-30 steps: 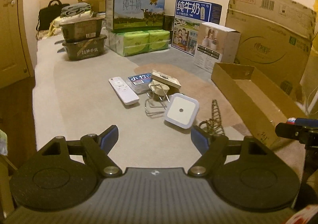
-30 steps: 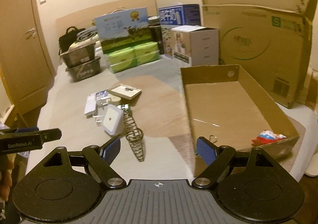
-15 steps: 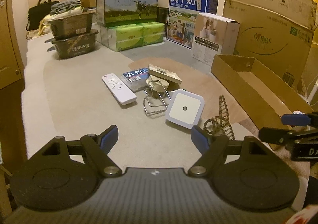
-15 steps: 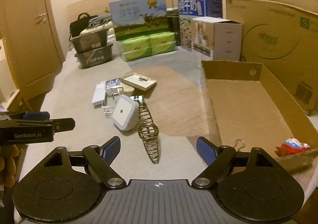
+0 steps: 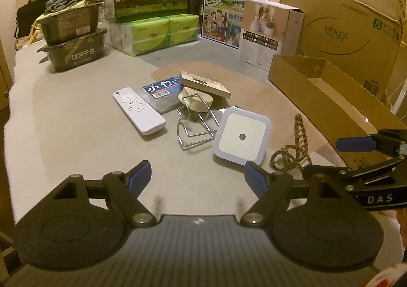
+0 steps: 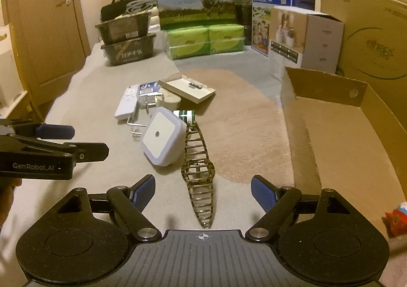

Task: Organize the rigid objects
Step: 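Grasp the brown wire coil with the right tool while the left tool grasps the white night light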

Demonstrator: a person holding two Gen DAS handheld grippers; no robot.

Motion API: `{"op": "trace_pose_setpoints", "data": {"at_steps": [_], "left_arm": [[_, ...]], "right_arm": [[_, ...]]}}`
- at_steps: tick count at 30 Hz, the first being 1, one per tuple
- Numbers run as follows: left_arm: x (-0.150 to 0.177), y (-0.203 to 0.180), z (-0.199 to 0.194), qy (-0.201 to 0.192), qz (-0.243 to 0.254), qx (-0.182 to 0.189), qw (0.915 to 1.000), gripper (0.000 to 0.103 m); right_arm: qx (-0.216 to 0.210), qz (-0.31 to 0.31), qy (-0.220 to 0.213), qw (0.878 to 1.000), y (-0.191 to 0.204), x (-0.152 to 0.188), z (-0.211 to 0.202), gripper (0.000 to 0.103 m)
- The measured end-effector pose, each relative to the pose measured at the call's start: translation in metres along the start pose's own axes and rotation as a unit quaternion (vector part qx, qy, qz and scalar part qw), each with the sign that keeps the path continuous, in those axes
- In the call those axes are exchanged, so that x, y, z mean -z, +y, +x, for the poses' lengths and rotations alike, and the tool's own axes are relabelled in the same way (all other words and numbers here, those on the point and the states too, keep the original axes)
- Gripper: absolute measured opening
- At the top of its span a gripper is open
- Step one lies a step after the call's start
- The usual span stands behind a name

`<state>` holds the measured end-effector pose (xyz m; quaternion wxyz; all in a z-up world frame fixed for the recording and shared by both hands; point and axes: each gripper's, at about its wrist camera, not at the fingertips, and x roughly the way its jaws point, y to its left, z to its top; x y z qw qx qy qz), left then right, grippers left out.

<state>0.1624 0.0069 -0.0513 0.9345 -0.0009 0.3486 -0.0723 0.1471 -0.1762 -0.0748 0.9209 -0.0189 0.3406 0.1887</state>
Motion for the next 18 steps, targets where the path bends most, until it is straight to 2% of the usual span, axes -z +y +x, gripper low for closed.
{"op": "trace_pose_setpoints", "data": {"at_steps": [6, 8, 10, 14, 16, 18], "left_arm": [[0.000, 0.003, 0.018, 0.011, -0.003, 0.006, 0.9999, 0.078], [0.000, 0.003, 0.022, 0.013, 0.001, 0.008, 0.9999, 0.078], [0.000, 0.003, 0.025, 0.013, 0.003, 0.009, 0.9999, 0.078], [0.000, 0.003, 0.031, 0.015, 0.001, 0.015, 0.9998, 0.078], [0.001, 0.003, 0.033, 0.017, 0.001, 0.019, 0.9997, 0.078], [0.001, 0.001, 0.034, 0.018, 0.004, 0.022, 0.9996, 0.078]], "right_arm": [[-0.008, -0.016, 0.014, 1.000, -0.002, -0.002, 0.025, 0.067], [-0.013, -0.019, 0.020, 1.000, -0.002, -0.003, 0.033, 0.060], [-0.016, -0.020, 0.024, 0.999, -0.002, -0.003, 0.038, 0.048], [-0.019, -0.024, 0.022, 0.999, -0.001, -0.004, 0.042, 0.039], [-0.019, -0.028, 0.023, 0.999, -0.001, -0.004, 0.043, 0.030], [-0.018, -0.028, 0.023, 0.999, 0.000, -0.004, 0.044, 0.028]]}}
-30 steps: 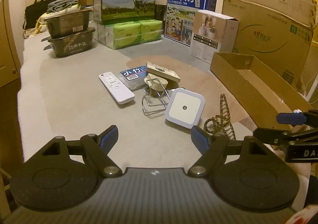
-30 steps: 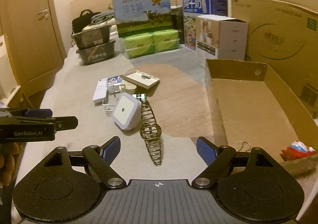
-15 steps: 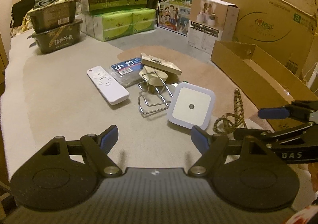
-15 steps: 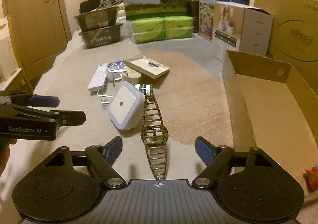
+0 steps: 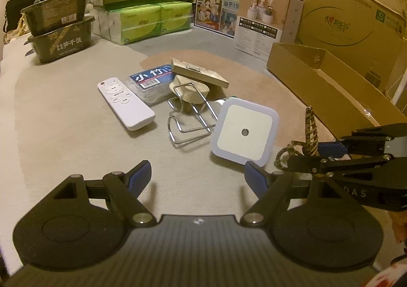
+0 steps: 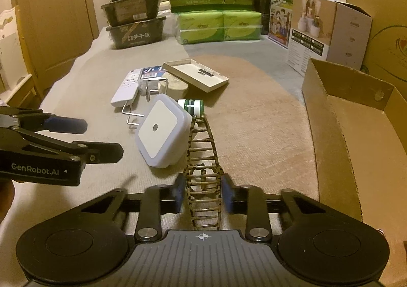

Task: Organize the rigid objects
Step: 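Grasp the brown wire coil with the right tool while the left tool grasps the white night light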

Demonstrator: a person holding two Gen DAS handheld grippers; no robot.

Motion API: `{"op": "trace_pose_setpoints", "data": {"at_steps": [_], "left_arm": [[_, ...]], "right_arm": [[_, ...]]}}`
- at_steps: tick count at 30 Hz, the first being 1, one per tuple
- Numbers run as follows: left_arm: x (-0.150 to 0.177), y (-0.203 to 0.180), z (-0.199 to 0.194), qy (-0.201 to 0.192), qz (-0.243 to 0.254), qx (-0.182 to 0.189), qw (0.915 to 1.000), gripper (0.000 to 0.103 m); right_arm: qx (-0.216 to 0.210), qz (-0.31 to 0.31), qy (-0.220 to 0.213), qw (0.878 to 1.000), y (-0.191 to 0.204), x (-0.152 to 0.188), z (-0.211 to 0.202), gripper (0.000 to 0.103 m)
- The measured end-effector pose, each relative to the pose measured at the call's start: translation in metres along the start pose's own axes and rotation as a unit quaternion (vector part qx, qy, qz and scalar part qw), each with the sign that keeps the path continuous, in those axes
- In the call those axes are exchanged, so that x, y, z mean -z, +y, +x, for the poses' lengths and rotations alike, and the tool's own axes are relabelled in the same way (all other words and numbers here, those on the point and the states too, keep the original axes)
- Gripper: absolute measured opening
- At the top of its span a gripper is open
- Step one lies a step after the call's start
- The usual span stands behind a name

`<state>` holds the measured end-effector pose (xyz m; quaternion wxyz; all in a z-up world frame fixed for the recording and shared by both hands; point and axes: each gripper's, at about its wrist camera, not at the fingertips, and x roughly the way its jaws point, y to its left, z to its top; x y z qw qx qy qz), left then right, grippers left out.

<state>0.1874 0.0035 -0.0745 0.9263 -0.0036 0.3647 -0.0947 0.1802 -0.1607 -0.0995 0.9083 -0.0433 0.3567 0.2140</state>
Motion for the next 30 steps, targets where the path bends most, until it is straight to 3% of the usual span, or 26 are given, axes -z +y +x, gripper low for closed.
{"op": "trace_pose_setpoints", "data": {"at_steps": [23, 30], "left_arm": [[-0.023, -0.030, 0.039, 0.004, 0.087, 0.079, 0.9930, 0.077], [-0.024, -0.037, 0.049, 0.010, 0.115, 0.086, 0.9896, 0.068]], "right_arm": [[0.037, 0.049, -0.041, 0.997, -0.027, -0.007, -0.027, 0.027], [0.039, 0.056, -0.045, 0.997, -0.030, -0.006, -0.029, 0.027]]}}
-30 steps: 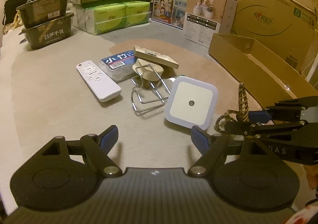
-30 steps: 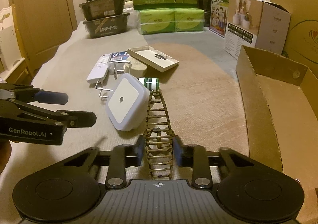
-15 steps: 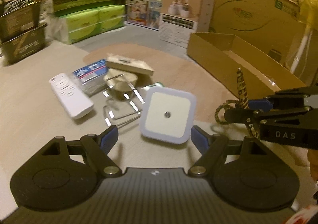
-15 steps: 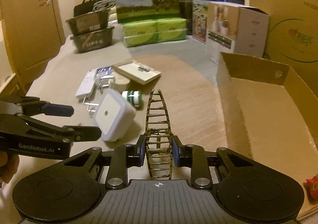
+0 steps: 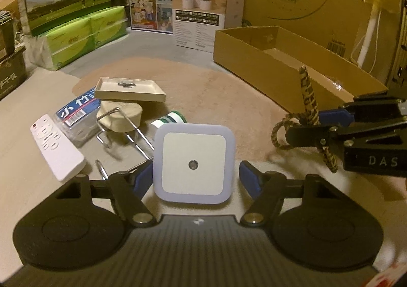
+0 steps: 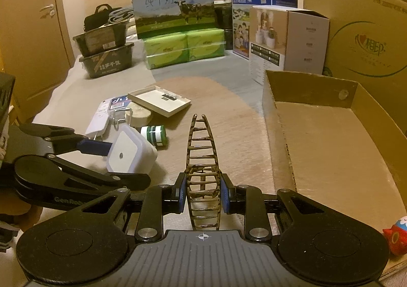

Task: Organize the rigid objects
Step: 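Grasp the brown wire coil with the right tool while the left tool grasps the white night light, then carry the night light and wire coil over the cardboard box with both tools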

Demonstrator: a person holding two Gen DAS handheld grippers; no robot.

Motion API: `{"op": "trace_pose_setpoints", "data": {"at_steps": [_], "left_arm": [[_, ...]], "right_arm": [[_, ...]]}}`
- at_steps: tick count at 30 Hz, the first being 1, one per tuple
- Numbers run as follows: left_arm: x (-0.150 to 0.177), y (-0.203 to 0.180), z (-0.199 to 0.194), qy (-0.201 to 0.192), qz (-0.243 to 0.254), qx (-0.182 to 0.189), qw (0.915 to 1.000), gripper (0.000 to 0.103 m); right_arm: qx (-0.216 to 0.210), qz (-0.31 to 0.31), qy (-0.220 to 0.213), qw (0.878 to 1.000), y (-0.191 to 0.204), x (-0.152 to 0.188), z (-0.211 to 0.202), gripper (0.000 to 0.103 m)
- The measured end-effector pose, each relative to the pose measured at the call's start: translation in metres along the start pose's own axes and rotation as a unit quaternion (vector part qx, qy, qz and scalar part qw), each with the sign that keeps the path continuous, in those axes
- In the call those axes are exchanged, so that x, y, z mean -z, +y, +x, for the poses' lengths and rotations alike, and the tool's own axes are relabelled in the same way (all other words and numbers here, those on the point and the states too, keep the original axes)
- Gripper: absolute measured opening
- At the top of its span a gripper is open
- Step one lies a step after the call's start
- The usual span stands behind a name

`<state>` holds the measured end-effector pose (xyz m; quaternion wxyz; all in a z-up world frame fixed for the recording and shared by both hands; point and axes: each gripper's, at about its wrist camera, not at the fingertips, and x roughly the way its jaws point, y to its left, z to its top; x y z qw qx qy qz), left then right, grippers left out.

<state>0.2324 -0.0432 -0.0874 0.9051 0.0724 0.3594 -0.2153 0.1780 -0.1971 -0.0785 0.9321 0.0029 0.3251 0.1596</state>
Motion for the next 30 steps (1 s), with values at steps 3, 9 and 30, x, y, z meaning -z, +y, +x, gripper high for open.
{"op": "trace_pose_setpoints", "data": {"at_steps": [3, 9, 30], "left_arm": [[0.000, 0.000, 0.001, 0.002, 0.000, -0.006, 1.0000, 0.062], [0.003, -0.003, -0.008, -0.001, -0.016, -0.014, 0.9998, 0.062], [0.026, -0.044, -0.089, -0.003, -0.107, -0.035, 0.9936, 0.062]], "right_arm": [[0.001, 0.003, -0.001, 1.000, -0.001, 0.001, -0.001, 0.027], [0.002, 0.004, -0.003, 1.000, -0.001, 0.001, -0.004, 0.027], [0.002, 0.016, -0.022, 1.000, 0.017, 0.008, -0.064, 0.027]]}}
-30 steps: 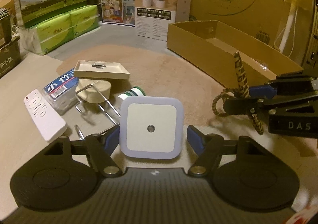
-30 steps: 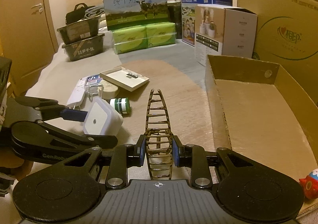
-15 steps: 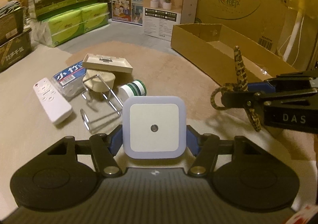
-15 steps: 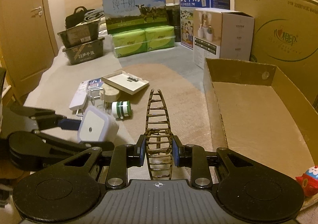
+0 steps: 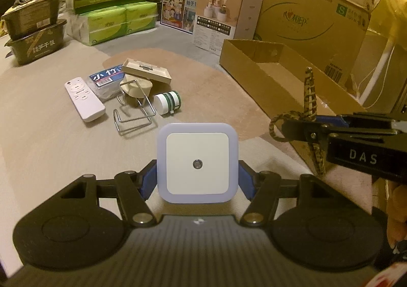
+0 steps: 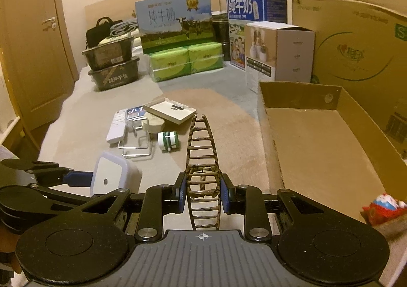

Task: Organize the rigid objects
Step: 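Carry the night light and wire coil over the cardboard box with both tools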

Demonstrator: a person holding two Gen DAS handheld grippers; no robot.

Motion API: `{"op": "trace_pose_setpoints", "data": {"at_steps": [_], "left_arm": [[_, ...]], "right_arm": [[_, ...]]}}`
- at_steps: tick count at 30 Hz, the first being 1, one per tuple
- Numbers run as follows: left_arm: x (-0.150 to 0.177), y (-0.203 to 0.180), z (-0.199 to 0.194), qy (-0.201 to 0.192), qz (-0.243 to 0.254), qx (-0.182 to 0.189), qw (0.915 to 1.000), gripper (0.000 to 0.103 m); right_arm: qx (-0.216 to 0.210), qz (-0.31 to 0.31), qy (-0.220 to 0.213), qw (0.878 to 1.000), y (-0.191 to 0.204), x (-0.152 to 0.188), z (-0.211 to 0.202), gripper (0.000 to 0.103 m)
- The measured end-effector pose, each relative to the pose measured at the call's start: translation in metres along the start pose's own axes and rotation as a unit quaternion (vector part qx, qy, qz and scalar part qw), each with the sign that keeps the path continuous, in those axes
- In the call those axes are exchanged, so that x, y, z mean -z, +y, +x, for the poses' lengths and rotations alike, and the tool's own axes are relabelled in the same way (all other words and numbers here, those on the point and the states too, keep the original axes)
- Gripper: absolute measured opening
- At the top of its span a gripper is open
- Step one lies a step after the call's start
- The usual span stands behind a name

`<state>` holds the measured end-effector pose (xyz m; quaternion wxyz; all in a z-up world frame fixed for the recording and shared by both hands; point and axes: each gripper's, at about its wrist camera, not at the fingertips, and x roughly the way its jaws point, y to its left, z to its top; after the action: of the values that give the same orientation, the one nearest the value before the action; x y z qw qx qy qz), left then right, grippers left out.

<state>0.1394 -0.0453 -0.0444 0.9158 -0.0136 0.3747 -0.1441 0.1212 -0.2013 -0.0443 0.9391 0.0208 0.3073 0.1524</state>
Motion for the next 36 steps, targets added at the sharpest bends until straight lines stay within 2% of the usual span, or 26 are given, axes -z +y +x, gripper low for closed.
{"op": "trace_pose_setpoints", "data": {"at_steps": [9, 14, 26, 36], "left_arm": [[0.006, -0.023, -0.031, -0.012, -0.006, -0.004, 0.9999, 0.062], [0.007, -0.037, -0.040, -0.017, -0.004, 0.006, 0.9998, 0.062], [0.000, -0.081, -0.044, -0.024, 0.024, 0.036, 0.9988, 0.062], [-0.009, -0.109, -0.036, -0.021, 0.045, 0.058, 0.9971, 0.062]], "right_arm": [[0.011, 0.014, -0.012, 1.000, -0.003, 0.007, -0.042, 0.027], [0.023, 0.017, -0.014, 0.999, -0.008, 0.014, -0.063, 0.027], [0.078, 0.036, -0.013, 0.996, -0.047, 0.024, -0.099, 0.027], [0.102, 0.051, -0.010, 0.993, -0.076, 0.029, -0.110, 0.027]]}}
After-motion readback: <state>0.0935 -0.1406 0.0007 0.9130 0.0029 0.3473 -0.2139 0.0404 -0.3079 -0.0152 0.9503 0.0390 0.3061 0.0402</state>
